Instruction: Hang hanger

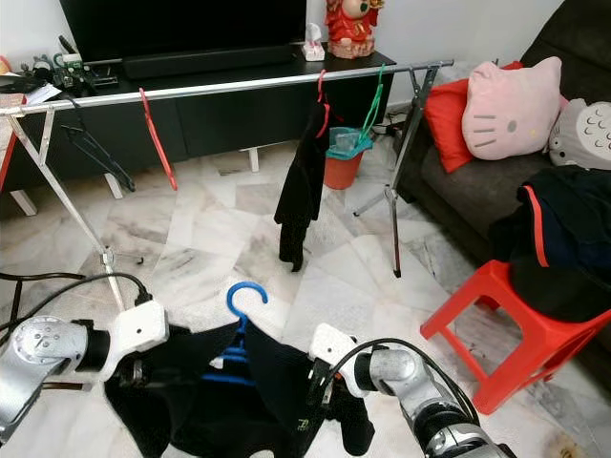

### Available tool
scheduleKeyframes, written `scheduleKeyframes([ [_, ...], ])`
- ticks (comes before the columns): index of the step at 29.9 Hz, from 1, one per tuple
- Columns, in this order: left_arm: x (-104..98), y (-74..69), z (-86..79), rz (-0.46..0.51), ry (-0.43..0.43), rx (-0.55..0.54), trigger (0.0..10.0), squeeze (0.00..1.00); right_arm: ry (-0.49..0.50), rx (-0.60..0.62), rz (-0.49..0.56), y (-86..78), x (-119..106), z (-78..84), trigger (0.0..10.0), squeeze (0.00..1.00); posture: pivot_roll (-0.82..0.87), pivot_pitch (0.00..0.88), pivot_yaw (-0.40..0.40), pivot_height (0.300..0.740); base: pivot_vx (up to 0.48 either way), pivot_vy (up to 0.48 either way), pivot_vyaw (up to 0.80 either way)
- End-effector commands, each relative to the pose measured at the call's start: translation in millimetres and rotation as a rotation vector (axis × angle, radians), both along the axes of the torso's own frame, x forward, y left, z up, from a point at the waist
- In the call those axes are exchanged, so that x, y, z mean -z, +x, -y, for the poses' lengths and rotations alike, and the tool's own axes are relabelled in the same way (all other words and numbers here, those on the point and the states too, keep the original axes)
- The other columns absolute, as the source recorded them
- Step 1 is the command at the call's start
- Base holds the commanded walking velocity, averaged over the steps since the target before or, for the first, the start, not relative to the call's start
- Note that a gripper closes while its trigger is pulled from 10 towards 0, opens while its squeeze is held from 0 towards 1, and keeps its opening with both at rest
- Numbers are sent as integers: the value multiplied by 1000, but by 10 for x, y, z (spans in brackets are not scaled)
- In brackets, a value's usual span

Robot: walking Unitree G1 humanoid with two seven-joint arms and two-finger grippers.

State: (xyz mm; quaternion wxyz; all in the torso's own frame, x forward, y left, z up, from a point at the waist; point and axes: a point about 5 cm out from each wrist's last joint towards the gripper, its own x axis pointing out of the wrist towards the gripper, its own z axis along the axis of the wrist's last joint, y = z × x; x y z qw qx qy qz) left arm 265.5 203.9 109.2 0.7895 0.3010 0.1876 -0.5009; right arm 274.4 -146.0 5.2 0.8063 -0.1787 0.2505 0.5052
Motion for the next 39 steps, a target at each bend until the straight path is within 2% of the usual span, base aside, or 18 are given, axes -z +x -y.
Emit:
scheduleKeyframes([
  [1,-57,93,-62,77,-9,-80,10000,0,34,114,50,87,-63,76,0,0,115,0,-75,740,0,0,0],
  [3,-138,221,-90,223,-64,-222,10000,0,29,238,104,135,-70,143,0,0,115,0,-76,740,0,0,0],
  [4,-138,221,-90,223,-64,-222,10000,0,29,238,104,135,-70,143,0,0,115,0,-76,740,0,0,0],
  [7,-197,304,-47,343,-154,-357,10000,0,50,357,175,216,-125,155,0,0,115,0,-70,740,0,0,0],
  [8,-197,304,-47,343,-154,-357,10000,0,50,357,175,216,-125,155,0,0,115,0,-70,740,0,0,0],
  [11,-254,376,65,431,-241,-451,10000,0,102,396,223,295,-209,80,0,0,109,0,-63,740,0,0,0],
  [15,-294,429,203,486,-309,-484,10000,0,137,401,252,344,-270,7,0,0,110,0,-61,740,0,0,0],
  [18,-296,462,386,504,-376,-492,10000,0,197,417,263,408,-353,-54,0,0,106,0,-59,740,0,0,0],
  [23,-302,481,605,553,-422,-490,10000,0,274,417,270,480,-460,-145,0,0,102,0,-58,740,0,0,0],
  [28,-230,442,682,562,-406,-463,10000,0,284,420,283,518,-507,-160,0,0,92,0,-55,740,0,0,0],
  [30,-175,394,708,593,-350,-414,10000,0,298,426,288,553,-548,-174,0,0,96,0,-60,740,0,0,0],
  [33,-158,388,716,616,-326,-398,10000,0,302,421,289,567,-565,-192,0,0,100,0,-62,740,0,0,0],
  [36,-135,393,700,651,-283,-400,10000,0,309,414,294,592,-598,-227,0,0,100,0,-62,740,0,0,0],
  [39,-120,415,651,689,-244,-452,10000,0,317,413,298,616,-629,-248,0,0,102,0,-66,740,0,0,0],
])
